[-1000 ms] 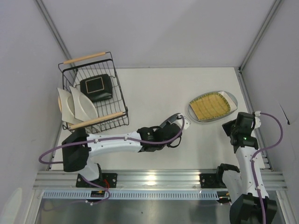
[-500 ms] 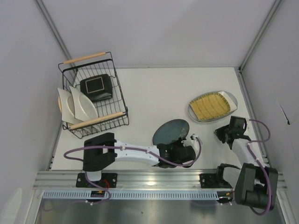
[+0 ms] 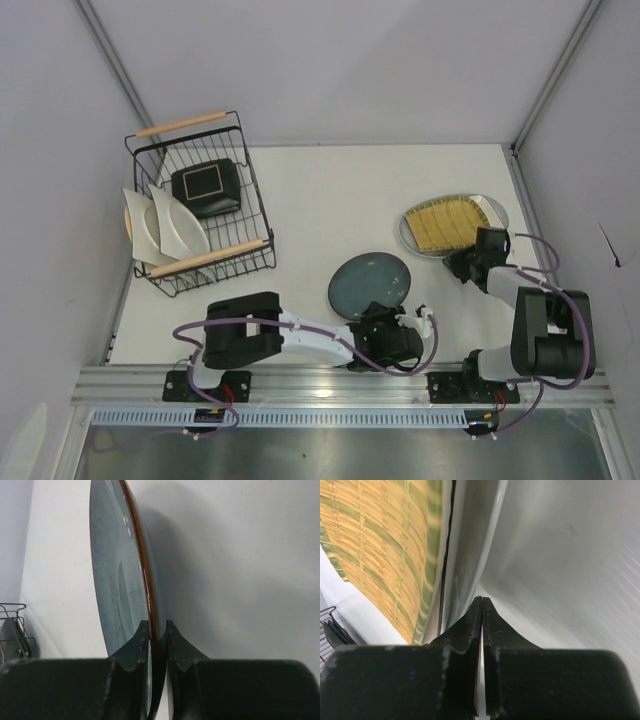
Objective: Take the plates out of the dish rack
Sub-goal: Place the plate on the table
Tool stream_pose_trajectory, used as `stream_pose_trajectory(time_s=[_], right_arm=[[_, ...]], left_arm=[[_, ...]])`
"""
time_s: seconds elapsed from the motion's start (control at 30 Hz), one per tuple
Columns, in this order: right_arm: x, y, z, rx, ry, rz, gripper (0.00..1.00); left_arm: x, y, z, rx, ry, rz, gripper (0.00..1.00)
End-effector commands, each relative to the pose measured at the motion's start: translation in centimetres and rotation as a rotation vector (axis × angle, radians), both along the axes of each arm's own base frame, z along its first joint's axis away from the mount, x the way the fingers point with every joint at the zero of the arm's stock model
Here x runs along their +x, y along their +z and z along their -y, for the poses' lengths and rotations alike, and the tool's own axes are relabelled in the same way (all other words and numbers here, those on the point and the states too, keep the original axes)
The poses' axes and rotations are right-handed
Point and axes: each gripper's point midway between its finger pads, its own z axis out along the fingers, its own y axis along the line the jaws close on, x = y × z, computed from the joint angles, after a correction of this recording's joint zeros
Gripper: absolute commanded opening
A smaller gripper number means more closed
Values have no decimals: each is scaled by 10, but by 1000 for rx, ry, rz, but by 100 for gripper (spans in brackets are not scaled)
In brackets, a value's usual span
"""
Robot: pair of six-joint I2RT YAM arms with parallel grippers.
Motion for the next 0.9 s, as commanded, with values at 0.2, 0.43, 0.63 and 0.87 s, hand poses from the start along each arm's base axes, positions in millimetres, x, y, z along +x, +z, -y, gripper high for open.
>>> stream_pose_trajectory(time_s=[0.2, 0.43, 0.63, 0.87], right_arm=[[76, 39, 17, -48, -57, 163, 0], [105, 24, 33, -96, -25, 134, 0], [125, 22, 41, -113, 16, 141, 0], [143, 26, 54, -120, 44, 154, 0]], left_arm=[[-16, -34, 48, -142, -117, -123, 0], [-12, -35, 79, -140, -209, -83, 0], [-6, -36, 103, -144, -265, -63, 0], [-3, -38, 130, -153, -318, -61, 0]])
